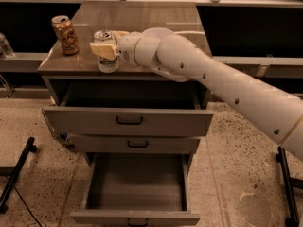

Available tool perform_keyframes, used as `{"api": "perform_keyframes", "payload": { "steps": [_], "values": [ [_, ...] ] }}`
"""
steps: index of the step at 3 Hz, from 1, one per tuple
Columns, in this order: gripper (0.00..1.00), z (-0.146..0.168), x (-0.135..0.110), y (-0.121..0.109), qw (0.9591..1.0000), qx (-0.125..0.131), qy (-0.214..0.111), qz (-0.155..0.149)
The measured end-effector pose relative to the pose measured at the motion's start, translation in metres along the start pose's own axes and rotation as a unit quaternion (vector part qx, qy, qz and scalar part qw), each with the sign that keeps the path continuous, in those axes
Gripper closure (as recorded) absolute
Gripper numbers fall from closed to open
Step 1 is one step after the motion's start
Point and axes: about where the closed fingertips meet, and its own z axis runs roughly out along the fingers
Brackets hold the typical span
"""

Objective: Place 7up can into bottom drawer

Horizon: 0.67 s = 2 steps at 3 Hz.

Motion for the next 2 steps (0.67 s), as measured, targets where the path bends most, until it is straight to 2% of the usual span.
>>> {"api": "perform_keyframes", "payload": {
  "steps": [2],
  "values": [
    [1.00,0.0000,0.0000,0.0000,1.0000,0.000,0.000,0.000]
  ]
}}
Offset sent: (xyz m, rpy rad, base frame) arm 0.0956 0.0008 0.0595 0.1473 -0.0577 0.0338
